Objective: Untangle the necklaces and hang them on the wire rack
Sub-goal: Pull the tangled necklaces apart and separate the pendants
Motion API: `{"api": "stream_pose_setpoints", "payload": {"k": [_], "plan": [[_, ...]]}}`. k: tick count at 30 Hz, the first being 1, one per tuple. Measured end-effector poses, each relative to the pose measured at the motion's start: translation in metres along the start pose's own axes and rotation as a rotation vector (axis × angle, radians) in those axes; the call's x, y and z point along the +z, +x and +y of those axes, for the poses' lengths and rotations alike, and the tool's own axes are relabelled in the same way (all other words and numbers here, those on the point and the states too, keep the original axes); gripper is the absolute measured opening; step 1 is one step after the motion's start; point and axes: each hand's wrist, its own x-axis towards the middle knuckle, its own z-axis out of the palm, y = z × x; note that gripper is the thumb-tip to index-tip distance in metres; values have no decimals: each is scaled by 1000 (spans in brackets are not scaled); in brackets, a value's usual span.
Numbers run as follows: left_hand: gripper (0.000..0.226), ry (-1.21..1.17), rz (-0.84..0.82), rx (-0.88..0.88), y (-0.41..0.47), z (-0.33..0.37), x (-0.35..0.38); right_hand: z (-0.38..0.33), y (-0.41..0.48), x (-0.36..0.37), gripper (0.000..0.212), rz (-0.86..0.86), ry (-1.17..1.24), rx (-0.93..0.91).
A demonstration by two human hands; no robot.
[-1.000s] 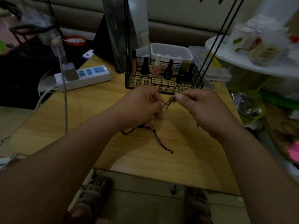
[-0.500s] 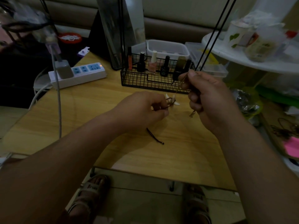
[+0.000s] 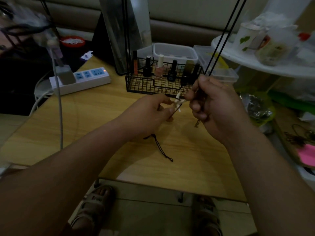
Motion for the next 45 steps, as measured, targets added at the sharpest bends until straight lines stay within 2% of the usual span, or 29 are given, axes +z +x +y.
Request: {"api": "stream_pose_setpoints", "payload": {"k": [8,9,12,14,18,22,24,26,31,34,36,38,40,43,45], "plan": [[67,-32,-93,93,-6,5,-1,3,0,4,24,-51,-54,57],[62,-53,-112,100,-6,6,-1,3,0,4,24,-51,-66,60],[25,-138,-134,83,-8,8,-1,4,0,4,26,-40,-90,62],[15,-161,-133,63,-9,8,-2,4,0,4,26,-29,-111,58],[16,-128,-113,56,-8,7,-2,5,-1,5,26,-28,-145,57],[19,99,-124,50,-6,5,-7,2,0,6,26,-53,98,89],[11,222,-127,53,-8,4,-12,0,1,4,25,-46,179,89],[4,278,-124,52,-12,7,-20,-1,1,3,25,-30,161,83],[20,282,-68,35,-21,10,-48,1,-1,3,25,-3,63,73],[17,228,63,82,-24,7,-55,0,-4,5,25,-23,16,66],[27,136,91,108,-26,8,-54,0,-6,8,24,-55,-13,61],[49,13,-19,147,-24,11,-49,0,-7,12,23,-126,-10,50],[55,-118,-176,164,-22,14,-40,1,-8,16,22,-182,20,40],[22,-185,-204,143,-20,15,-32,1,-8,18,22,-157,16,29],[12,-235,-182,96,-18,16,-30,1,-7,13,23,-117,-13,25]]}}
